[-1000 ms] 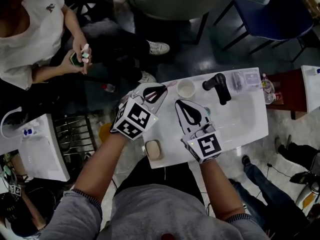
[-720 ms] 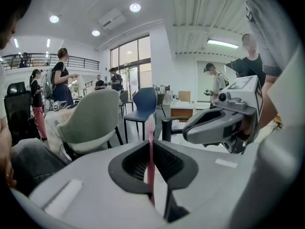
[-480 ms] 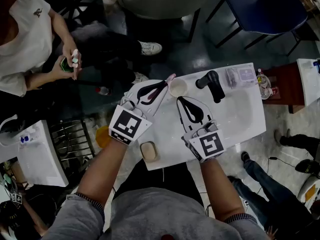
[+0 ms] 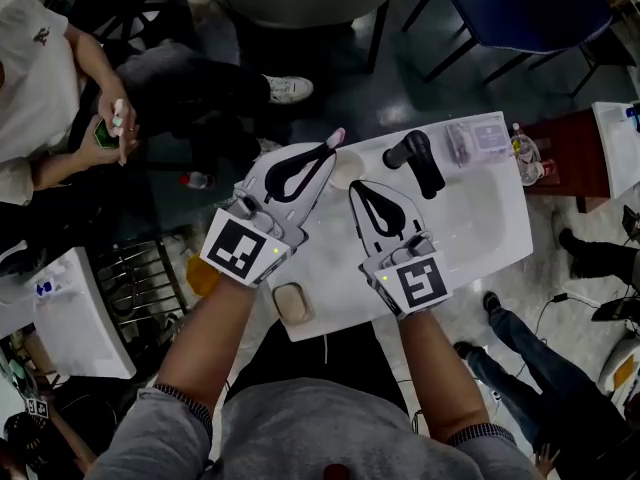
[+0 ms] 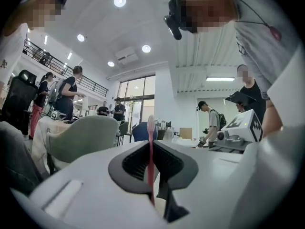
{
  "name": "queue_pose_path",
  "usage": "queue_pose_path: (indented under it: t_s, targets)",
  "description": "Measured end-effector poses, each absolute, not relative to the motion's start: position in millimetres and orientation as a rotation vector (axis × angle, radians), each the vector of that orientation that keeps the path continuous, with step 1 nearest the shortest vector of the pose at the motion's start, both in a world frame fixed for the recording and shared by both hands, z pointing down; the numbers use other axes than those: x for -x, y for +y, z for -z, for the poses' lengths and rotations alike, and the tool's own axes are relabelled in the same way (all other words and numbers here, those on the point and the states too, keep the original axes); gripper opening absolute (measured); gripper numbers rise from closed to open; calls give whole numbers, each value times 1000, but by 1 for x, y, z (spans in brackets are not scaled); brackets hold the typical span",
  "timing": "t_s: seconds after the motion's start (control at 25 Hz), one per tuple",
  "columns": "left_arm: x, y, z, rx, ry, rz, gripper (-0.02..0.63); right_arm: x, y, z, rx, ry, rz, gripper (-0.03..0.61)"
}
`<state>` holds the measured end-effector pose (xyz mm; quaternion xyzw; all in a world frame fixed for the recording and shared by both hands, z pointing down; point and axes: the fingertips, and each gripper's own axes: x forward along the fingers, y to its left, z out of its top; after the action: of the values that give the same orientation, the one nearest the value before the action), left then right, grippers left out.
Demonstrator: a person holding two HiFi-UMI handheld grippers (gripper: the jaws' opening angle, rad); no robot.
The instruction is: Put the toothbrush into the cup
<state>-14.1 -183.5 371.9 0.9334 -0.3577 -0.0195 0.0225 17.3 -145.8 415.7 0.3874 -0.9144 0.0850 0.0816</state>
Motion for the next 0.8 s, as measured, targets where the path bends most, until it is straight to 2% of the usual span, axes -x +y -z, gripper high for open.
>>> queue_pose_path:
  t_s: [0.28, 0.8]
  targets:
    - [4, -190, -369, -2898, -1058, 186, 31, -23, -149, -421, -1164, -2739, -238, 12]
    - [-10, -195, -395, -2888, -998, 212, 31, -33, -149, -446, -1186, -2724, -287, 14]
